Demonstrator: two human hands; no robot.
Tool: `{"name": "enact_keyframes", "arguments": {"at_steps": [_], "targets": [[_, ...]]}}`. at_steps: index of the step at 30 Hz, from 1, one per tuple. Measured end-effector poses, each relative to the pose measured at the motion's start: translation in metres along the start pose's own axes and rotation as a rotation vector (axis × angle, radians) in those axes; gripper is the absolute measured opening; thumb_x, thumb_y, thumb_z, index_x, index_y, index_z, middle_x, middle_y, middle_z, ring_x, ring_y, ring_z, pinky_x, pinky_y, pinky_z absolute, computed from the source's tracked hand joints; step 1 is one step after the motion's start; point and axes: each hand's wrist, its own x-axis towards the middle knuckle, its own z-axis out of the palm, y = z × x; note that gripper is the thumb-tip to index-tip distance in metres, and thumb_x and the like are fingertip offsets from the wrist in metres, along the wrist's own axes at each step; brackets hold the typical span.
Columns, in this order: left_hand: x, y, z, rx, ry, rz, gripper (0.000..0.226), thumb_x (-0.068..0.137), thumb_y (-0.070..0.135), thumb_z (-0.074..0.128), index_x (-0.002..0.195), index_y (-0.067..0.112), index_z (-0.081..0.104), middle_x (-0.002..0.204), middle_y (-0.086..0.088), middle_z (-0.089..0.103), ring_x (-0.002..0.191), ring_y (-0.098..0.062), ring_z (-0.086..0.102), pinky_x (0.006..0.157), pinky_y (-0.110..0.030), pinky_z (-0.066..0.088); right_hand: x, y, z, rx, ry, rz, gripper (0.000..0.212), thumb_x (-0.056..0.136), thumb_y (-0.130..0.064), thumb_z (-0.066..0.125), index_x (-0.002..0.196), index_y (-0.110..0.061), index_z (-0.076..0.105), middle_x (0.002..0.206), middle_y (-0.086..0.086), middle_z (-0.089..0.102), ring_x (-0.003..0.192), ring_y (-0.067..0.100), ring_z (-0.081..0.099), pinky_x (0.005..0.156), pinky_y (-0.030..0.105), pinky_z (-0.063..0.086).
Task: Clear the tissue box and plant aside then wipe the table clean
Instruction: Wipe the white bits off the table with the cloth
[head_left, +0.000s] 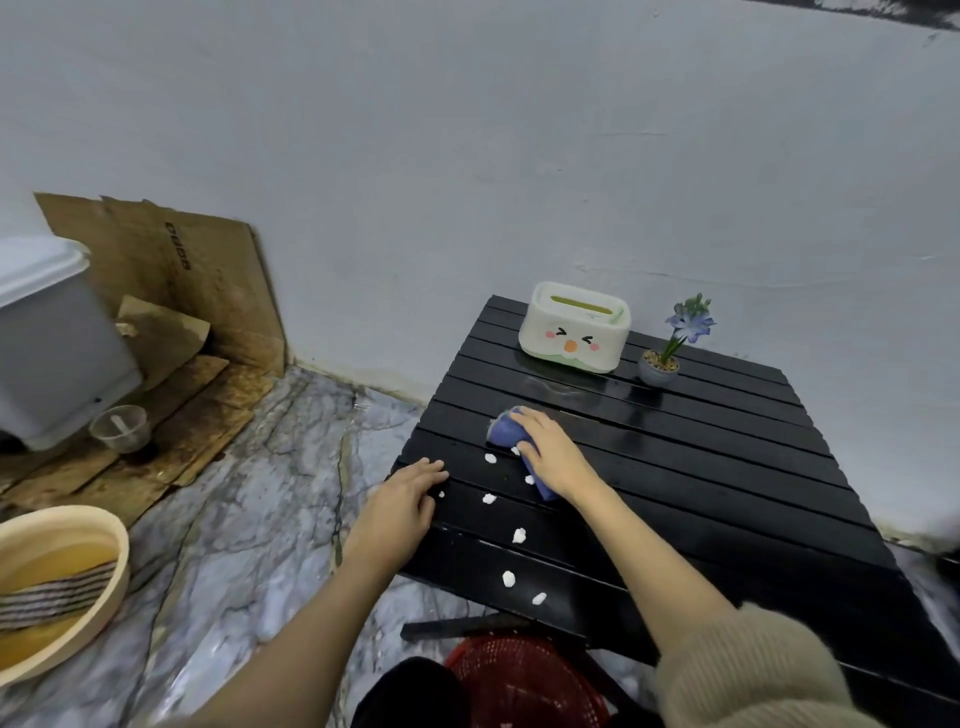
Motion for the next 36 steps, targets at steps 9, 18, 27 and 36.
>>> {"name": "enact_keyframes", "arguments": {"at_steps": [9, 18, 27, 36], "targets": [[0.000, 0.002, -0.002, -0.007, -0.002, -0.004, 0.042, 0.086, -0.002, 0.040, 0.120, 0.014, 0.057, 0.137, 0.000, 0.052, 0.133, -0.013, 0.038, 0.113, -0.026, 0.026, -0.044, -0.016, 0.001, 0.131, -0.016, -0.167, 0.043, 0.086, -0.001, 0.053, 0.125, -0.019, 0.053, 0.138, 0.001, 0.050, 0.124, 0.011, 0.042, 0.103, 0.019, 0.026], [-0.001, 0.005, -0.003, -0.012, -0.001, -0.003, 0.041, 0.087, -0.003, 0.039, 0.121, 0.012, 0.056, 0.137, -0.002, 0.051, 0.134, -0.014, 0.037, 0.112, -0.025, 0.025, -0.130, -0.033, -0.002, 0.265, -0.053, -0.218, 0.041, 0.080, 0.002, 0.057, 0.112, -0.023, 0.063, 0.121, -0.009, 0.059, 0.116, 0.002, 0.048, 0.100, 0.009, 0.034], [-0.002, 0.003, -0.005, -0.012, -0.020, -0.013, 0.045, 0.087, 0.000, 0.037, 0.127, 0.018, 0.050, 0.140, 0.000, 0.049, 0.135, -0.013, 0.035, 0.113, -0.028, 0.027, -0.162, -0.043, -0.030, 0.290, -0.139, -0.261, 0.038, 0.079, -0.001, 0.060, 0.101, -0.031, 0.068, 0.109, -0.036, 0.059, 0.106, 0.002, 0.054, 0.093, 0.018, 0.043], [-0.003, 0.006, -0.009, -0.045, -0.002, -0.063, 0.048, 0.088, 0.000, 0.035, 0.132, 0.020, 0.043, 0.143, -0.007, 0.044, 0.136, -0.016, 0.034, 0.112, -0.031, 0.029, -0.084, -0.052, -0.039, 0.307, 0.058, -0.139, 0.041, 0.075, 0.012, 0.060, 0.106, -0.015, 0.068, 0.115, -0.010, 0.061, 0.112, 0.011, 0.053, 0.095, 0.005, 0.035]]}}
